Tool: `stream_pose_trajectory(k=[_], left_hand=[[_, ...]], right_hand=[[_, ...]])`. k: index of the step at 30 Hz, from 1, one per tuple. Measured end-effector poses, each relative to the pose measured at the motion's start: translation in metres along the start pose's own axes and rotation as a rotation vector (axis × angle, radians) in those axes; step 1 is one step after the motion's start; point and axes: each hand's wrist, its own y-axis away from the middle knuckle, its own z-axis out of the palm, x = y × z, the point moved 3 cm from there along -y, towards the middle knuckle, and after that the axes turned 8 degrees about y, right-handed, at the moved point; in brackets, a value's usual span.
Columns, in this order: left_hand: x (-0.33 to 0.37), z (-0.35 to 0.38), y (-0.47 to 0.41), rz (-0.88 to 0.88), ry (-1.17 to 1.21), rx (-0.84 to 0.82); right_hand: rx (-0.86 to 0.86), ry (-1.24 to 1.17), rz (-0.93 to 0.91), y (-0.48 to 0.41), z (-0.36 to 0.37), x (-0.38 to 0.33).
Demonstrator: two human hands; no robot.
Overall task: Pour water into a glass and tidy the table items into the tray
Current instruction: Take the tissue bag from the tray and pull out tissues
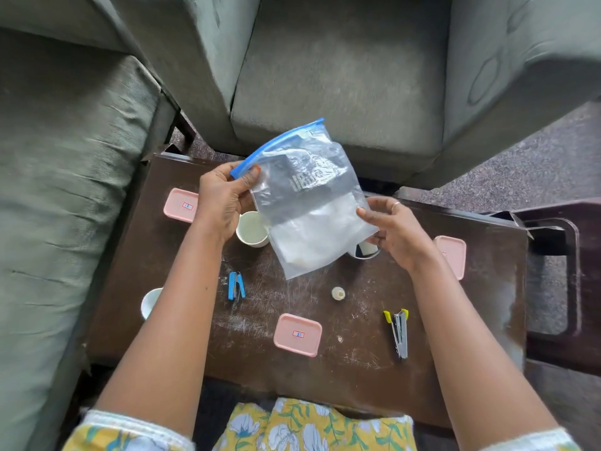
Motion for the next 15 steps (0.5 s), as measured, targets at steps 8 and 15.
stream_pose_trajectory(k=[8,15], left_hand=[[0.000,-0.013,-0.001,0.018,-0.087,-0.037],[-0.012,-0.013,0.002,0.004,0.040,-0.009]], right_hand=[[-0.159,0.070,-0.072,0.006,-0.013,-0.001],[-0.212,0.087,-0.100,0.015,-0.026,0.012]])
